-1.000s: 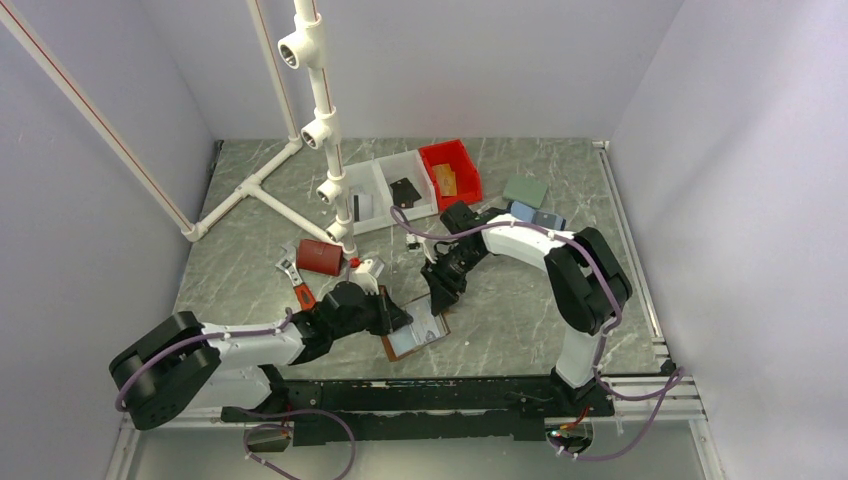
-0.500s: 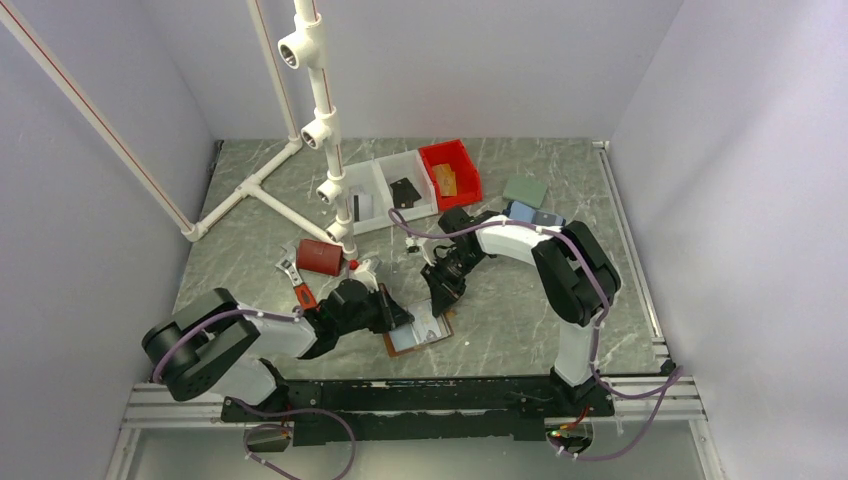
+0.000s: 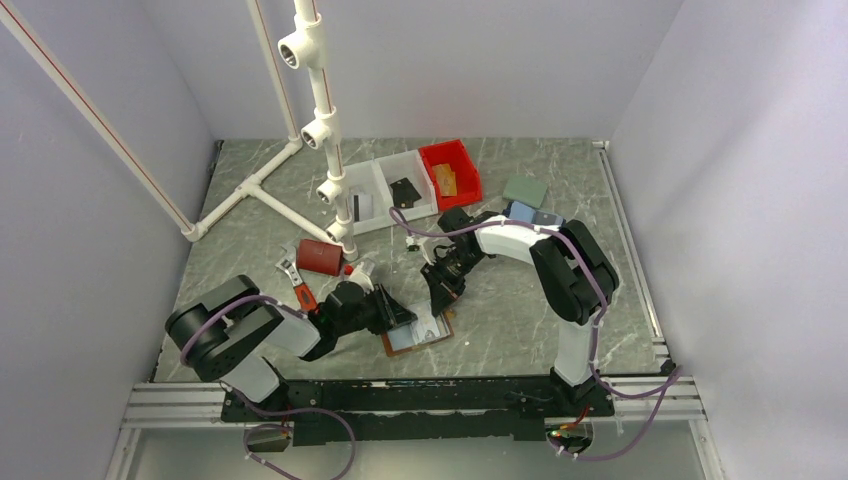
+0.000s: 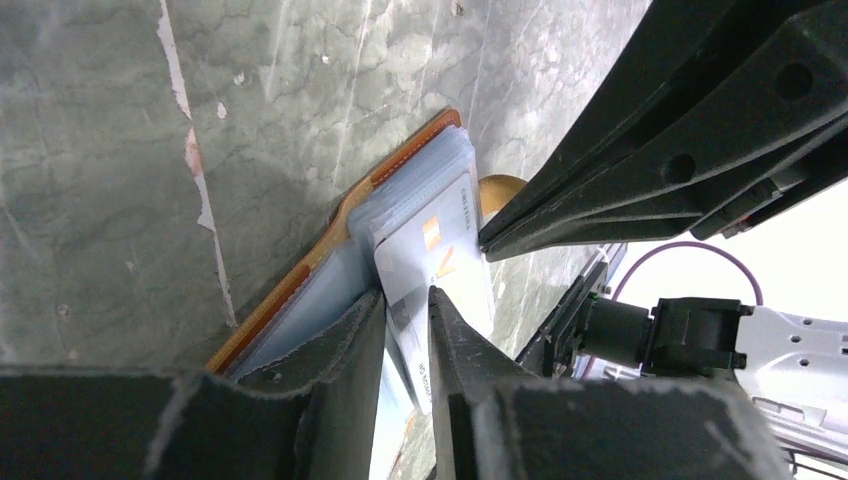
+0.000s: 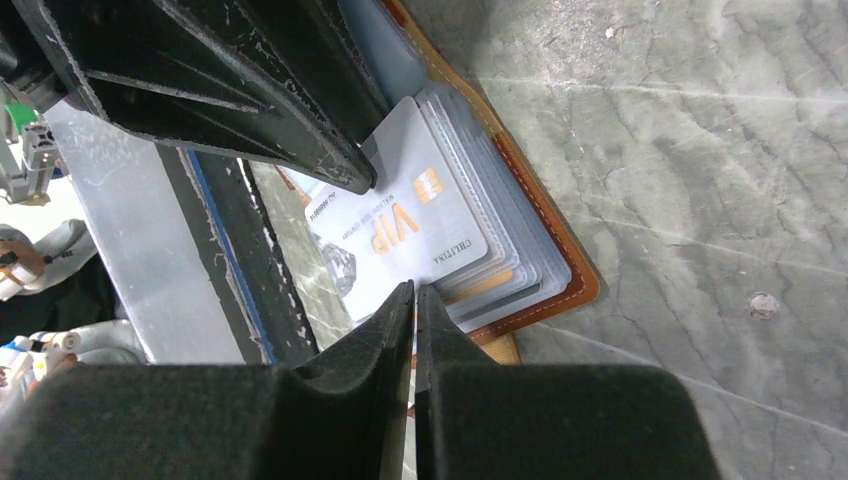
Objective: Take the credit cards out of the card holder
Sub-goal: Remove the credit card from the card holder.
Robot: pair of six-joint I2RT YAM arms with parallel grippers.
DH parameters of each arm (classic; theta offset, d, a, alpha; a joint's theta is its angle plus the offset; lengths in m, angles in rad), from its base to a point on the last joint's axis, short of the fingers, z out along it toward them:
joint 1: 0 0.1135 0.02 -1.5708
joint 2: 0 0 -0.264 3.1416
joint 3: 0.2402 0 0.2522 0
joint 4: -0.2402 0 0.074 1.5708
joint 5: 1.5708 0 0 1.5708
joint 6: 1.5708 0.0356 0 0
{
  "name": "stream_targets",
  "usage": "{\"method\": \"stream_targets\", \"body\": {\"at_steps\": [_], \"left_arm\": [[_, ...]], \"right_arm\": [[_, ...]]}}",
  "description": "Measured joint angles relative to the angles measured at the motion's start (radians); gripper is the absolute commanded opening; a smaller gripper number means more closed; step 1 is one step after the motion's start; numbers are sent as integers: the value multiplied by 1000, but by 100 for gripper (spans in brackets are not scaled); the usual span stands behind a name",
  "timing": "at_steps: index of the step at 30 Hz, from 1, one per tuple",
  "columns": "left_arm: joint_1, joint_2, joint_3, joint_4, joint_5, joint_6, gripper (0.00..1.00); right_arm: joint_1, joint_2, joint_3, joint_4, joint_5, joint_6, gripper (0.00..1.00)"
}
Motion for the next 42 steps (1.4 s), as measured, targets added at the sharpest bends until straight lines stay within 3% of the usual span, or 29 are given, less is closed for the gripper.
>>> {"method": "stream_targets", "body": {"at_steps": [4,8,9,17,28,42], "left_arm": [[5,35,-8,53,6,-37,23],[8,67,-15,98,7,-67,1],[8,74,-18,114,8,-72,0],[13,91,-28,160,16,-77,0],[16,-50,-50,6,47,3,0],[31,-150,-100,-47,74,31,0]], "right_arm": [[-1,3,0,-5,0,7,5],[-1,5,0,-13,0,11,5],[-1,6,1,-19,0,11,5],[-1,10,2,-28,5,23,6],[13,29,14,-31,8,59,7],[17,36,19,-31,-5,62,10]]}}
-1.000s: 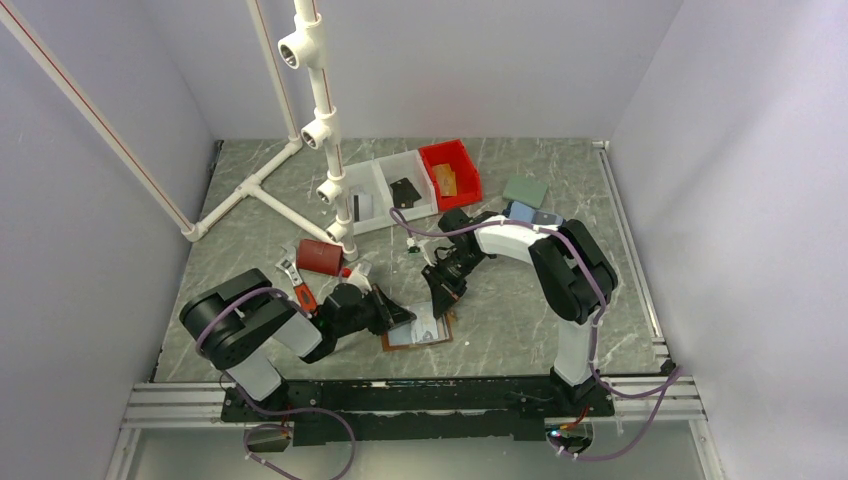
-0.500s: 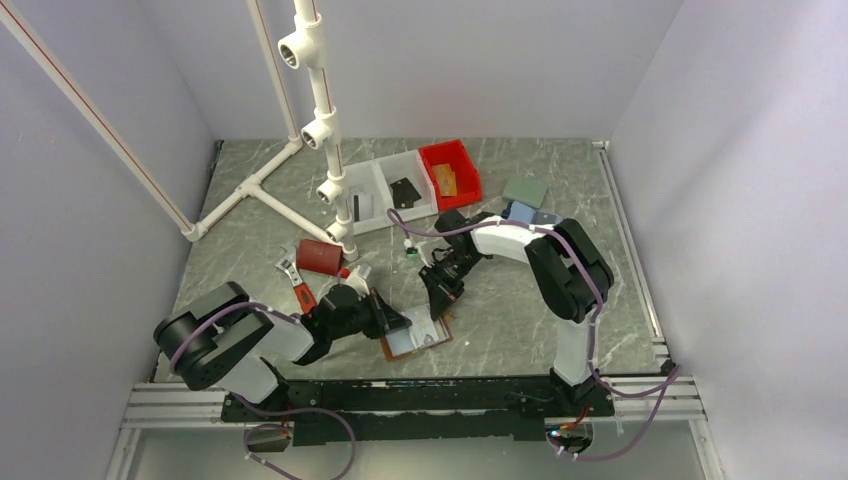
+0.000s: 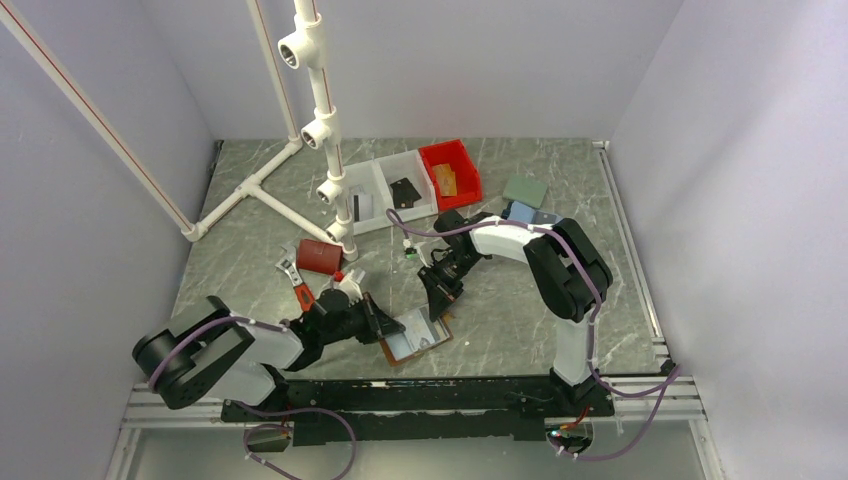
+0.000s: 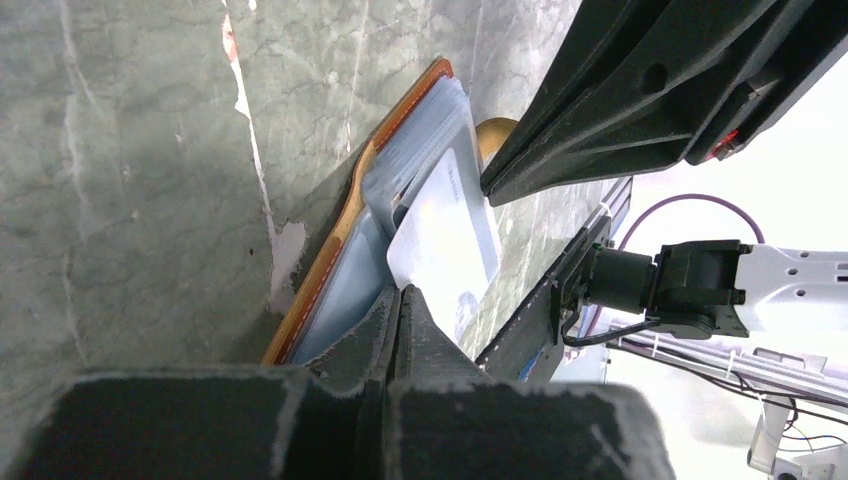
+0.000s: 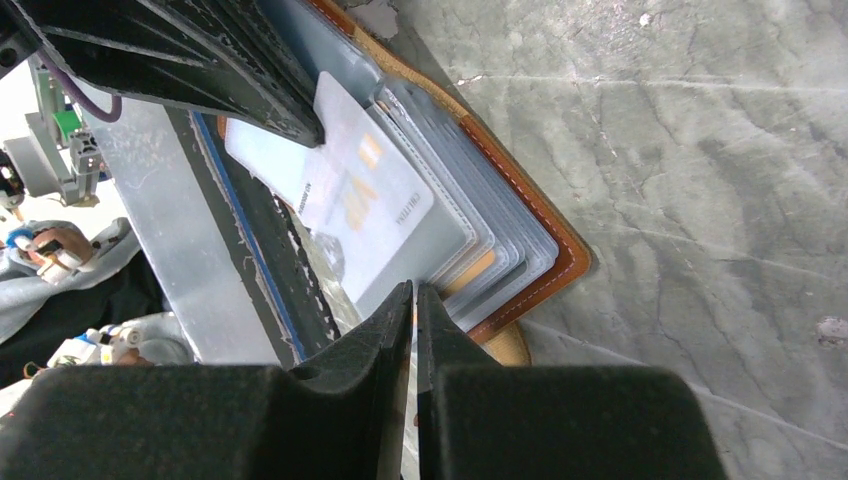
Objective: Take the credit cards out of the card holder
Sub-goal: Remove the credit card from the card holder.
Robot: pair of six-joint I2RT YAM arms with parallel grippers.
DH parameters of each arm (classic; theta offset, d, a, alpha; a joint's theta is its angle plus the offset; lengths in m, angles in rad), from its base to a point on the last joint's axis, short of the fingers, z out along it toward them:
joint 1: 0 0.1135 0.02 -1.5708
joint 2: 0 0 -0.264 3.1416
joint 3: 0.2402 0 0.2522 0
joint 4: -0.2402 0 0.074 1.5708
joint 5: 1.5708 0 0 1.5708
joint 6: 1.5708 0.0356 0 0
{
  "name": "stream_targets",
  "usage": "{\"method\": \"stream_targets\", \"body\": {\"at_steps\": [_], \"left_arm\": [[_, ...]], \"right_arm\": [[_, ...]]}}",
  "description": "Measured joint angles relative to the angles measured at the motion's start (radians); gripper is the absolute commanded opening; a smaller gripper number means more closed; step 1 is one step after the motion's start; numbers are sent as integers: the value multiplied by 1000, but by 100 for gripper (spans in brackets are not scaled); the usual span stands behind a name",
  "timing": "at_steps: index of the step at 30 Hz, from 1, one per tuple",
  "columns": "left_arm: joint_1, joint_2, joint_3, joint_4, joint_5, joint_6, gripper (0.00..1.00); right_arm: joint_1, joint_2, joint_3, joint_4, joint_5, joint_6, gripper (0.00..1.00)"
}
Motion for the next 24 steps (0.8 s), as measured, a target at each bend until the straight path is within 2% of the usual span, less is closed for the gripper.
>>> {"method": "stream_targets", "body": {"at_steps": [10,13,18,24], "left_arm": [[4,-102,-23,-74,-9,-7,0],[4,-118,-23,-98,-11,-9,8],[5,-115,-25,-101,-13,-15,13],[6,-51,-26,-50,-8,-40,26]], "right_arm": [[0,0,0,0,-1,0,11],[0,0,0,-1,-2,0,11],[0,0,0,-1,-3,-2,11],[0,0,0,-1,-5,-3,11]]}}
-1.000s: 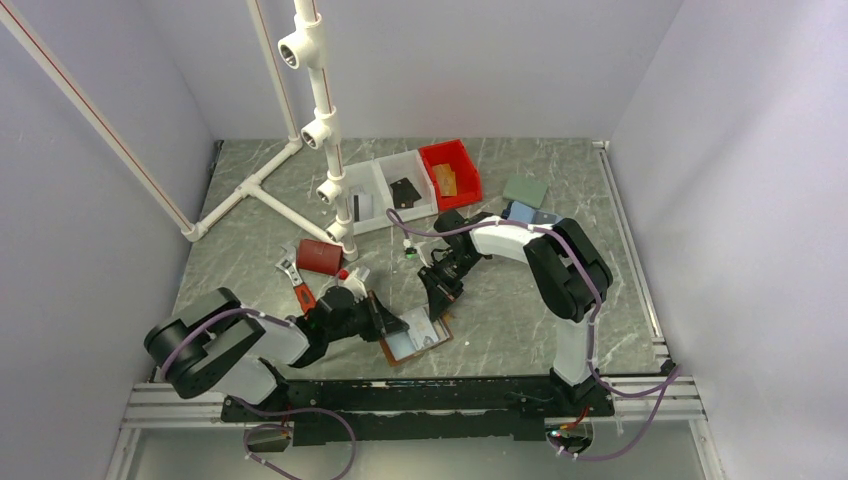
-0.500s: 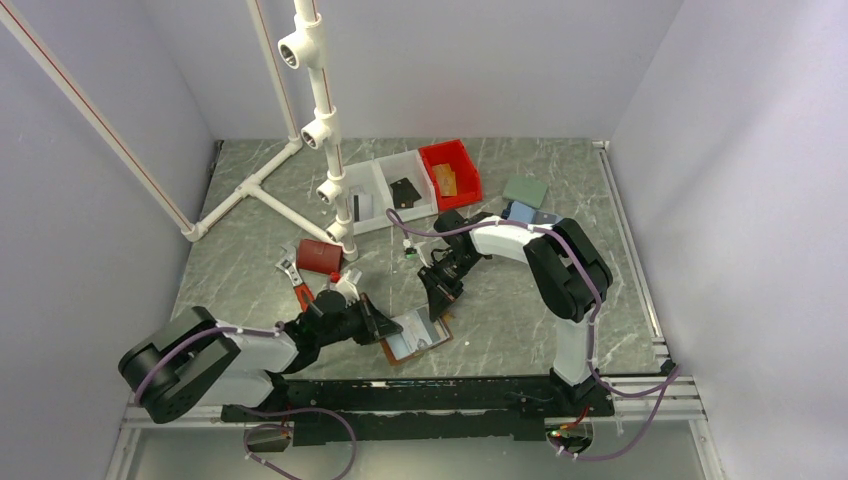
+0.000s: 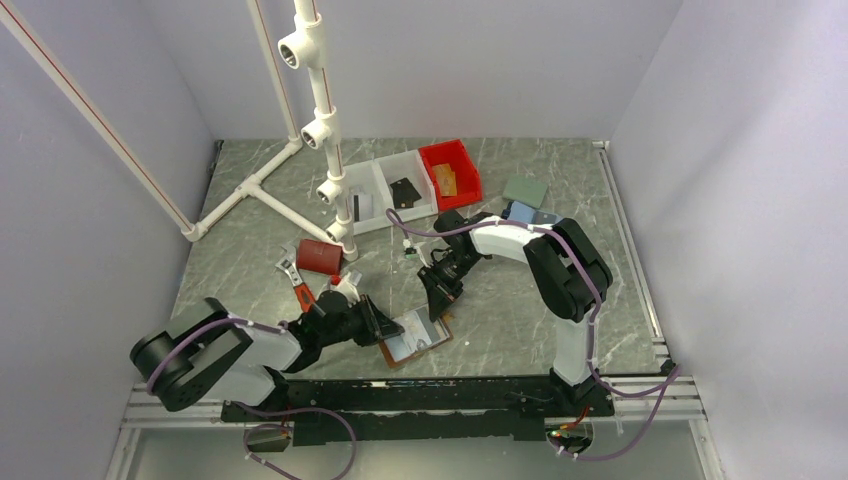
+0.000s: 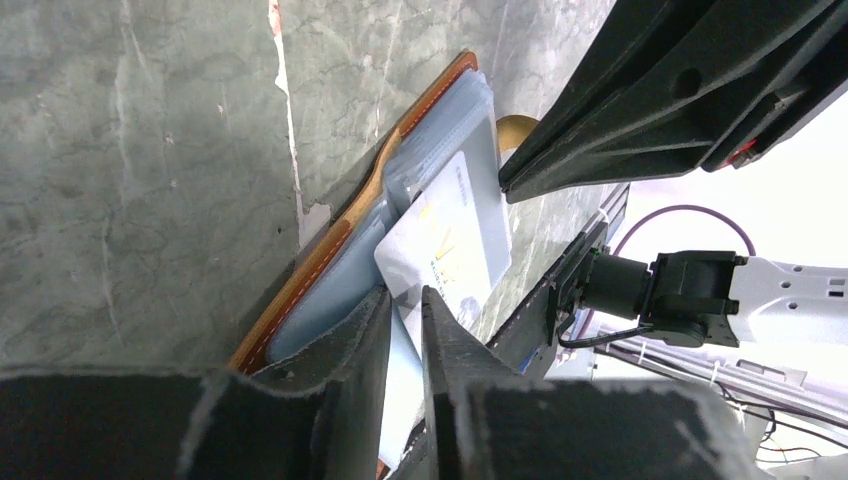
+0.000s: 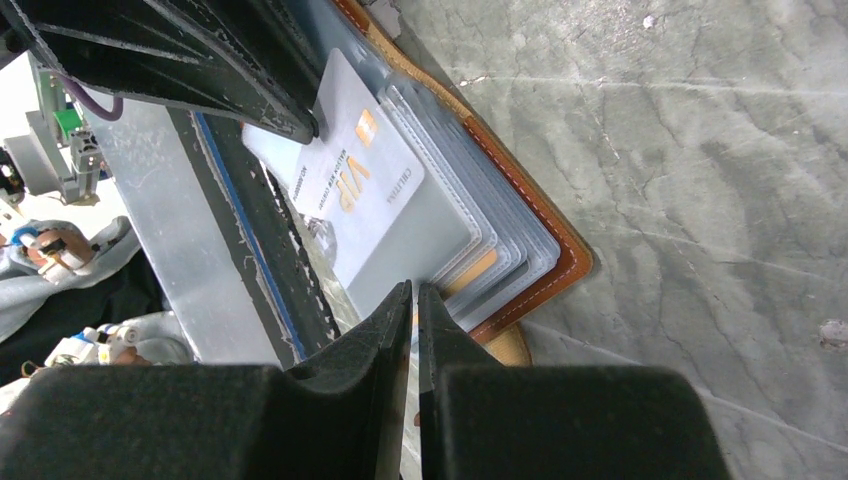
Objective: Take the credit cards out of the card holder
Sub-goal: Remove the credit card from the card holder.
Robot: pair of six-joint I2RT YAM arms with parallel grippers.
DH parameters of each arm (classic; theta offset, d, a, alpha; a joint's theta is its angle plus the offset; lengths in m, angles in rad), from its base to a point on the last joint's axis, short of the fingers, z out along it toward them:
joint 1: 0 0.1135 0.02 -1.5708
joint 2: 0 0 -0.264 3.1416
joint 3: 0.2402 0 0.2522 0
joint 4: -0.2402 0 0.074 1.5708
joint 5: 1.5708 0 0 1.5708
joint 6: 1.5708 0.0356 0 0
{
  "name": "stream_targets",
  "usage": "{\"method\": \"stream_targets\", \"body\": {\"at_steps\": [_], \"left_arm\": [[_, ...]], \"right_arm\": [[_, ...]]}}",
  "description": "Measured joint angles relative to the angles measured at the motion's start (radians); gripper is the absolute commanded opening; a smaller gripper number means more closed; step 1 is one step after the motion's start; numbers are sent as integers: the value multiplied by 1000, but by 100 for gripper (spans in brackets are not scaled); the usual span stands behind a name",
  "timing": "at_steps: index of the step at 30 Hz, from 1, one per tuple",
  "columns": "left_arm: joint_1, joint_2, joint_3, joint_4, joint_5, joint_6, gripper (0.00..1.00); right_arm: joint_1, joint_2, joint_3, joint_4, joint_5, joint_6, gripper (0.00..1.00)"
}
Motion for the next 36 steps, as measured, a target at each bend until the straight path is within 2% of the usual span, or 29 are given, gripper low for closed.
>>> {"method": "stream_targets", "body": {"at_steps": [5,9,17,18,22,28,36], "left_arm": [[0,66,-1,82,5,-32,35],[0,120,-1,148,8,-60,36],[0,262,-2,311,8,-122,25],[0,288,-2,343,9,-129,22],[4,393,-7,490,26,-159,0],[14,610,-19,784,55,-208,0],[24,630,-5,792,85,-244,0]], "right_arm": [[0,0,0,0,0,-1,11],[2,0,2,1,0,-2,11],[3,0,2,1,0,-4,11],[3,0,2,1,0,-4,11],[3,0,2,0,1,-5,11],[1,0,4,-14,9,-7,11],[-4,0,5,-29,16,-8,11]]}}
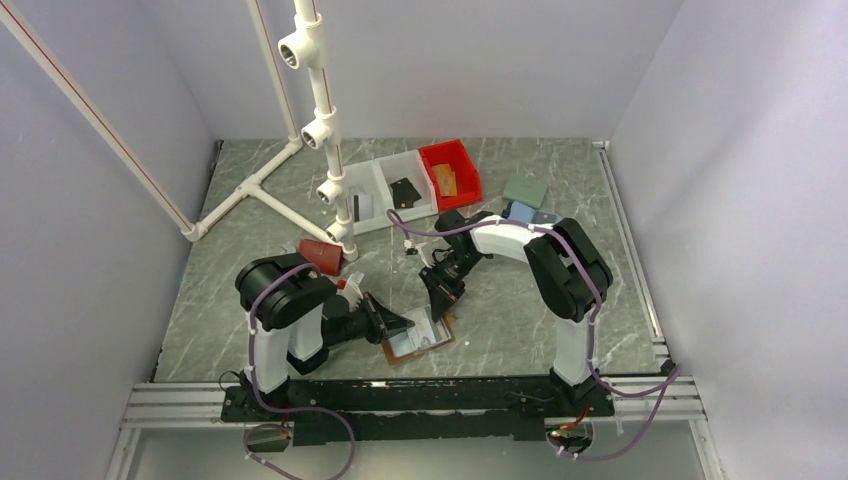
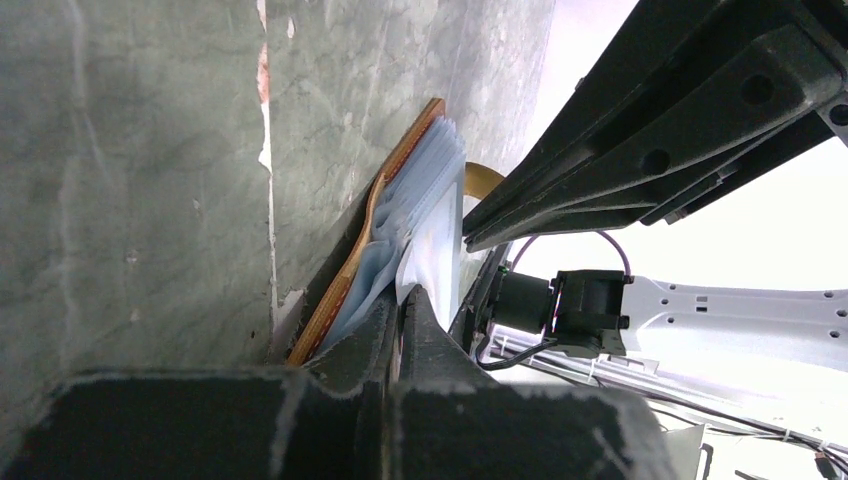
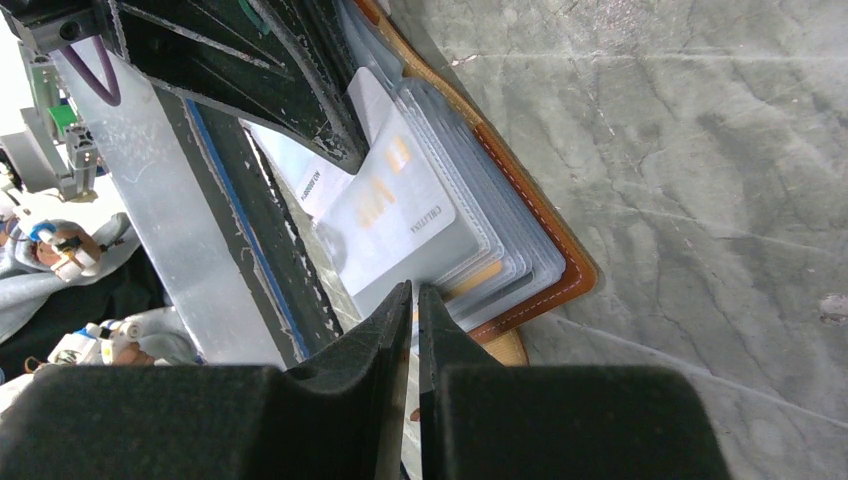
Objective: Take the credit cards out of the card holder
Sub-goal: Remove the credit card from the card holder.
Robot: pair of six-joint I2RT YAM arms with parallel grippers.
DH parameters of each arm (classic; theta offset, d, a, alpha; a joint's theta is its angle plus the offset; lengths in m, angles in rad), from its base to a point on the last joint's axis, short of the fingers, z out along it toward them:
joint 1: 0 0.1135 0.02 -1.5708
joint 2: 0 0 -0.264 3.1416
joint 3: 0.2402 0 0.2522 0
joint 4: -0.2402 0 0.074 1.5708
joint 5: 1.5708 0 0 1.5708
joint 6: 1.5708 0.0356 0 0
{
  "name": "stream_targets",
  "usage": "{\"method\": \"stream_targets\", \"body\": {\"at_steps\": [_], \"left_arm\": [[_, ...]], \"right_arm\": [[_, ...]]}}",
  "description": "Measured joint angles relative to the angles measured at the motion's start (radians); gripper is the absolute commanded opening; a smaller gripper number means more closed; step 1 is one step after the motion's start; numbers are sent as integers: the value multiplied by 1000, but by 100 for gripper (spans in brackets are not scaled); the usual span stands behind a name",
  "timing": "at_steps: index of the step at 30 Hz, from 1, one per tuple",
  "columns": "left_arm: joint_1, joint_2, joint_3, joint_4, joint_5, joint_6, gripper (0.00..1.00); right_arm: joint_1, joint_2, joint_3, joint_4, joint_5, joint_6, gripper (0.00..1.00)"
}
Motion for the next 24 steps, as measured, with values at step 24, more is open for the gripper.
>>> {"method": "stream_targets", "body": {"at_steps": [24], "left_arm": [[-12,-472,9,-579,-74,83,0]], "right_arm": [[0,0,1,0,0,0,11]]}}
